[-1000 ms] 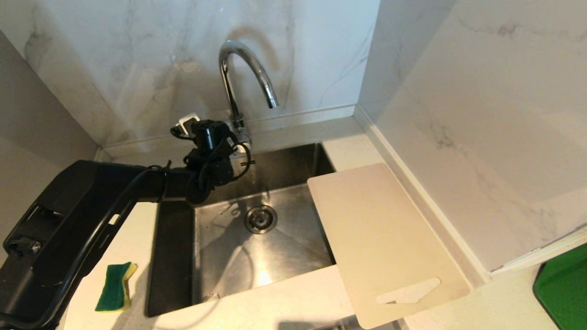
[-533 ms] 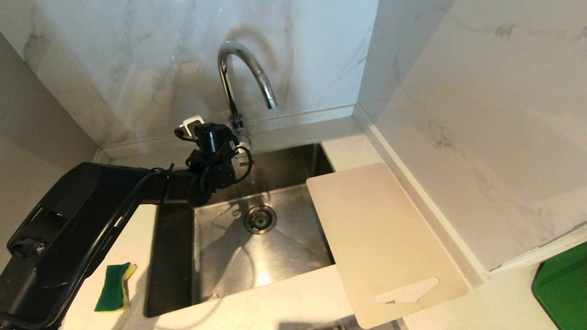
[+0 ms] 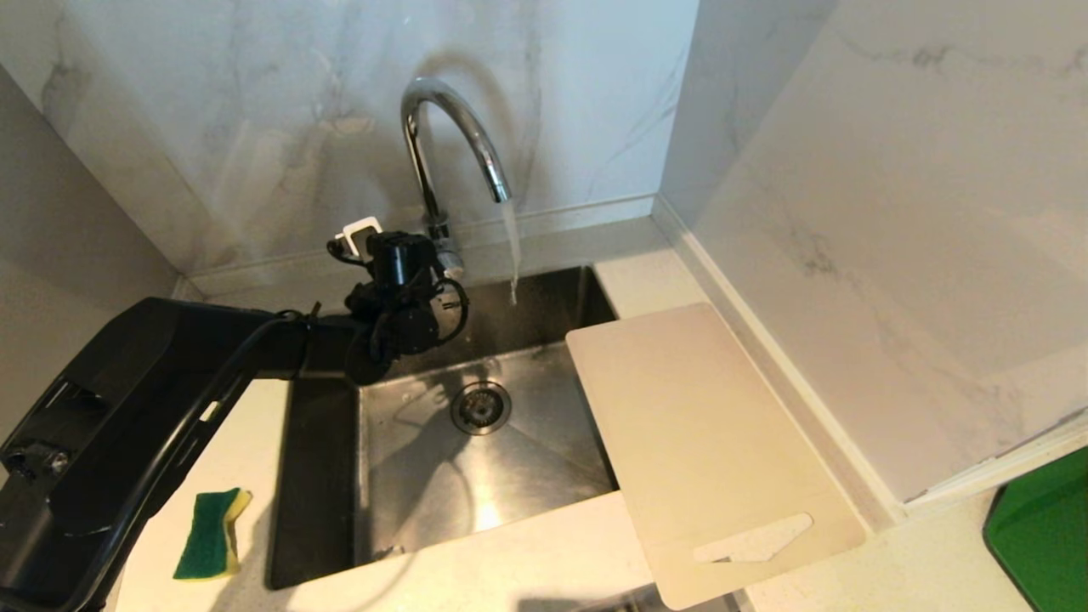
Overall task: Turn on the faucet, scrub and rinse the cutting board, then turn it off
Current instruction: Turn on the tap
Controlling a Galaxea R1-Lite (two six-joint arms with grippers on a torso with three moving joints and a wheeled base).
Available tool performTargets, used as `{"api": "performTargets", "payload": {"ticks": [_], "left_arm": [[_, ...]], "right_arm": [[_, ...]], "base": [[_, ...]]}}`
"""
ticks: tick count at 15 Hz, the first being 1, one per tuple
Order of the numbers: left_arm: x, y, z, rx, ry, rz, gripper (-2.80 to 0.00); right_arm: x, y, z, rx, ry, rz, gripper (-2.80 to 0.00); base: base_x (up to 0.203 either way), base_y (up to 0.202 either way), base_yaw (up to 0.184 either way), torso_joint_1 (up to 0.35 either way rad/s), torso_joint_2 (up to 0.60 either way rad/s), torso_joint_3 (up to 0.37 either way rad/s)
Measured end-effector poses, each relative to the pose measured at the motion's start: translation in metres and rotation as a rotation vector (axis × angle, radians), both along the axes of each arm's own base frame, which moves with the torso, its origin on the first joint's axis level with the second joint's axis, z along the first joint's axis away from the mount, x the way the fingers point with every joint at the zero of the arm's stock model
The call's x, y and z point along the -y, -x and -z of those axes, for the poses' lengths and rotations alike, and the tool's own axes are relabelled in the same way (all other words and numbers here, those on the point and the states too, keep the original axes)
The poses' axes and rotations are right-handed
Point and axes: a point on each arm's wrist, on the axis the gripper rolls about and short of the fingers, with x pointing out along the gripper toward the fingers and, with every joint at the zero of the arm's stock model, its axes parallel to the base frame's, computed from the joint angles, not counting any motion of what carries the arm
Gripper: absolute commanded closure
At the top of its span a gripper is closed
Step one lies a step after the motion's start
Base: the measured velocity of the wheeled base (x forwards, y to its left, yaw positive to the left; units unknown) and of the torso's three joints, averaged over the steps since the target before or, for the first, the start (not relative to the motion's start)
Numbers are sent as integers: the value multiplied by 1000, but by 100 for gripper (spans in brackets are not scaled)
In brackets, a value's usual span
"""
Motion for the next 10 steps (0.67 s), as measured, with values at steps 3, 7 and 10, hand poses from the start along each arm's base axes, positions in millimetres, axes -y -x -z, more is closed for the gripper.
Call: {"api": "performTargets", "payload": {"ticks": [3, 7, 10], "left_arm": [[1, 5, 2, -19, -7, -2, -280], [4, 11, -1, -25, -3, 5, -280], [6, 15, -6, -17, 5, 13, -280]], "right_arm": [[0, 0, 0, 0, 0, 0, 0], [0, 0, 0, 0, 0, 0, 0], [0, 0, 0, 0, 0, 0, 0]], "base": [[0, 0, 0, 0, 0, 0], [0, 0, 0, 0, 0, 0], [0, 0, 0, 0, 0, 0]]}}
